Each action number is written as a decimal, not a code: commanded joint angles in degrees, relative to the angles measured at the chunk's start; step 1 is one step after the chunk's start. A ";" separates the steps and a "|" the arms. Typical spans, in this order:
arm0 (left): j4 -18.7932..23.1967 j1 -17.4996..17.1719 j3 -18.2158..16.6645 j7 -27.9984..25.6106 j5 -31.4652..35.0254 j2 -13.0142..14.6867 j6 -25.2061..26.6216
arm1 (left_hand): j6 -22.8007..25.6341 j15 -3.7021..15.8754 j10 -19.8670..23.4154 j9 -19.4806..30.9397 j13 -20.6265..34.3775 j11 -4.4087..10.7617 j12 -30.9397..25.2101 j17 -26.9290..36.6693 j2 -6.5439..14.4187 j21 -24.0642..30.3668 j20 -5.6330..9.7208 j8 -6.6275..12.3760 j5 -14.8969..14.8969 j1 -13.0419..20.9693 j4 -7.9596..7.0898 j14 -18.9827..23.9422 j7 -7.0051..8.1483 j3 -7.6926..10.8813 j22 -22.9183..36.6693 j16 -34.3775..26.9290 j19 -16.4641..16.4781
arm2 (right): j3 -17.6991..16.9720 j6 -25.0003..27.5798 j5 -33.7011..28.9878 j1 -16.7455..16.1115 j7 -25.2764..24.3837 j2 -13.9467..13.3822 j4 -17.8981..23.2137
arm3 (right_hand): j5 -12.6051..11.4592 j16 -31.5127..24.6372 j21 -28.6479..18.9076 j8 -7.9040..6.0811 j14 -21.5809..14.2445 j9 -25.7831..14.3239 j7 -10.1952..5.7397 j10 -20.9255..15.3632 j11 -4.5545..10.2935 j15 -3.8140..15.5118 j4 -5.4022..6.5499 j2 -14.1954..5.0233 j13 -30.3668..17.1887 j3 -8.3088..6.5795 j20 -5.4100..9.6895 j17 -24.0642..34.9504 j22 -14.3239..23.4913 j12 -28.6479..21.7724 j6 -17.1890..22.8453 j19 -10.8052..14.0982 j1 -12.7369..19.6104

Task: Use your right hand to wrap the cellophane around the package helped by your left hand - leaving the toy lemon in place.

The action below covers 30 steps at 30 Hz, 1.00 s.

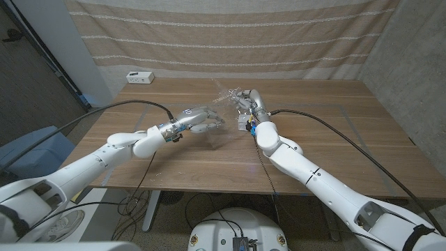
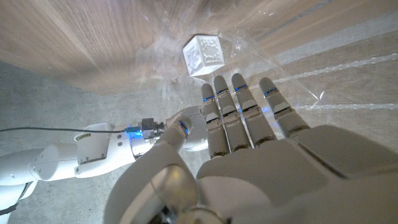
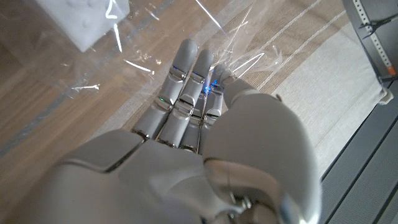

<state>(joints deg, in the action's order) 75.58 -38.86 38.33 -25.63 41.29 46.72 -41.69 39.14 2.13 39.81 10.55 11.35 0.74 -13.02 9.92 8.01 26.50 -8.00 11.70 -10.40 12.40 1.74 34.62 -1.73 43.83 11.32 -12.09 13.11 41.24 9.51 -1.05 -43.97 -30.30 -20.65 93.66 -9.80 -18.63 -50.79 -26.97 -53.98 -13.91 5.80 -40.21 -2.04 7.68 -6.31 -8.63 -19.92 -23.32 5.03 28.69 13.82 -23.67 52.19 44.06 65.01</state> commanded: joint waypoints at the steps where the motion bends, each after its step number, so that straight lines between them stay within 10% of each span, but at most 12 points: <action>1: 7.54 -7.79 -5.76 -19.43 2.53 2.25 10.81 | 0.75 0.05 1.12 0.15 0.22 0.23 -0.52 0.36 -0.31 0.33 0.00 0.19 -0.27 1.01 1.03 1.47 0.43 -0.20 0.30 -0.73 0.44 | 9.40 6.10 -17.80 5.76 0.14 -1.78 -2.99 | -0.08 0.15 0.37 0.08 0.90 0.05 -1.07 0.05 0.50 1.45 0.13 -0.23 0.19 0.68 -1.09 0.53 -0.86 0.51 0.45 -2.38 -0.81; 8: 3.56 -7.60 -5.41 -37.74 6.94 -0.50 7.48 | 6.11 -0.05 9.52 0.41 1.83 -0.71 -3.71 2.24 -0.03 3.80 2.82 1.15 -0.51 0.85 2.22 11.38 -1.93 -3.64 0.81 -5.23 7.60 | 10.98 9.09 -22.84 6.46 0.46 -1.16 -4.50 | -0.03 0.13 0.73 0.18 1.76 0.25 -1.65 -0.08 1.12 1.60 0.22 -0.31 0.43 1.16 -2.65 0.99 -1.81 0.94 0.48 -4.23 -1.19; 14: -0.57 -14.57 -34.65 -38.37 27.83 -23.26 -12.70 | 12.36 0.28 19.23 1.25 8.06 -1.33 -10.99 10.07 1.48 9.25 4.06 1.88 -0.22 3.25 3.88 23.11 -3.19 -7.17 2.52 -16.12 14.03 | 12.12 10.73 -25.72 6.99 0.96 -0.75 -6.01 | -0.03 0.19 0.72 0.15 2.47 0.37 -1.91 -0.30 1.59 1.72 0.16 -0.30 0.55 1.41 -3.18 1.24 -2.31 1.14 0.71 -4.57 -1.30; 21: -0.11 -13.46 -52.24 -38.37 40.44 -39.77 -28.41 | 8.86 1.22 14.53 2.63 13.28 -0.32 -12.22 14.70 2.06 10.11 4.90 0.55 -0.13 5.03 3.71 18.18 -0.16 -7.46 3.36 -18.33 10.76 | 13.29 11.56 -28.46 7.37 0.63 -0.33 -7.50 | -0.04 0.29 0.81 0.16 3.46 0.55 -2.29 -0.67 1.67 1.82 0.09 -0.30 0.73 1.72 -3.70 1.58 -2.85 1.40 0.94 -5.24 -1.45; 30: -2.23 -11.12 -52.79 -38.37 38.99 -40.12 -32.69 | 3.11 2.10 6.94 2.20 16.12 0.47 -11.68 12.91 0.86 9.94 3.82 -0.78 0.05 4.77 3.28 11.54 2.78 -5.94 3.23 -13.46 6.43 | 13.62 13.55 -30.98 7.02 0.34 -0.57 -6.96 | -0.10 1.47 4.55 0.37 9.43 1.10 -3.63 0.61 3.30 0.83 0.27 -0.34 1.05 3.08 -8.68 2.72 -3.95 3.27 1.27 -14.51 -2.80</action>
<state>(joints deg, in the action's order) 75.96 -51.22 10.69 -62.28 71.69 26.57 -58.58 42.84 4.16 47.76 12.77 27.02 0.88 -25.01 23.18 9.41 36.44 -4.00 11.01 -10.36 17.16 5.13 47.08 0.81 37.27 14.54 -26.35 20.08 53.83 20.25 -27.54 -37.02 -29.59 -21.17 86.91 -9.80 -17.35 -47.41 -26.55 -46.15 -12.80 2.91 -40.14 0.11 5.60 -6.06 -8.90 -18.86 -20.71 -2.21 30.86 9.95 -21.06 53.42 32.14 63.16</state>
